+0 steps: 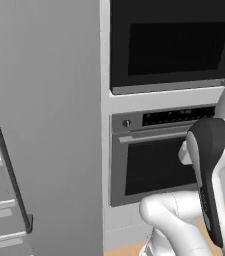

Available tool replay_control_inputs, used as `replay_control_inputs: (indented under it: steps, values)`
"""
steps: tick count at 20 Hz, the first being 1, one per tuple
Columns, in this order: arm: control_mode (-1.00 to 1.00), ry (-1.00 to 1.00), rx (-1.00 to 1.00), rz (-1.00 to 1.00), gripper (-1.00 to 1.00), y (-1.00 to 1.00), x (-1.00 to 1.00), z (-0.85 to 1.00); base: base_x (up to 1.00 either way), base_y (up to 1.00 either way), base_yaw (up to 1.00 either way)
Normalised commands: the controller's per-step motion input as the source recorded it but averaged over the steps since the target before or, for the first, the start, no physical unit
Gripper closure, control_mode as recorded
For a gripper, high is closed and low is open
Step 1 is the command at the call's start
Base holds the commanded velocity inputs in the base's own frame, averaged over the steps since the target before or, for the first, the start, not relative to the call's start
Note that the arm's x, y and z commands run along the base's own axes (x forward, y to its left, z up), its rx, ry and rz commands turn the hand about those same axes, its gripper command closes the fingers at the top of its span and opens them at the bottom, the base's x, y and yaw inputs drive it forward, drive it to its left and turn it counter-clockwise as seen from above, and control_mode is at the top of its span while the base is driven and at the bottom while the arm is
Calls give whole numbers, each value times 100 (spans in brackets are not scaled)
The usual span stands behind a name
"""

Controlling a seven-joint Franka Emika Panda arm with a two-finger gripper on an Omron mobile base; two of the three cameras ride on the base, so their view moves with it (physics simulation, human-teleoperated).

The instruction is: Take the meat container that has the chicken drumstick and place it on the second highest rack of the freezer. Then take the vegetable container that has the sweet potato and lemon and place it on the highest rack of the freezer.

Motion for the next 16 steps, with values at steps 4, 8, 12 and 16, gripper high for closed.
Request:
replay_control_inputs:
  steps: [4,8,12,16]
  values:
    - [100,0,0,0,-100,0,0,0,1,-100,-11]
    - [100,0,0,0,-100,0,0,0,9,-100,-8]
    - [100,0,0,0,-100,0,0,0,37,-100,-3]
    - [100,0,0,0,-100,0,0,0,65,-100,0]
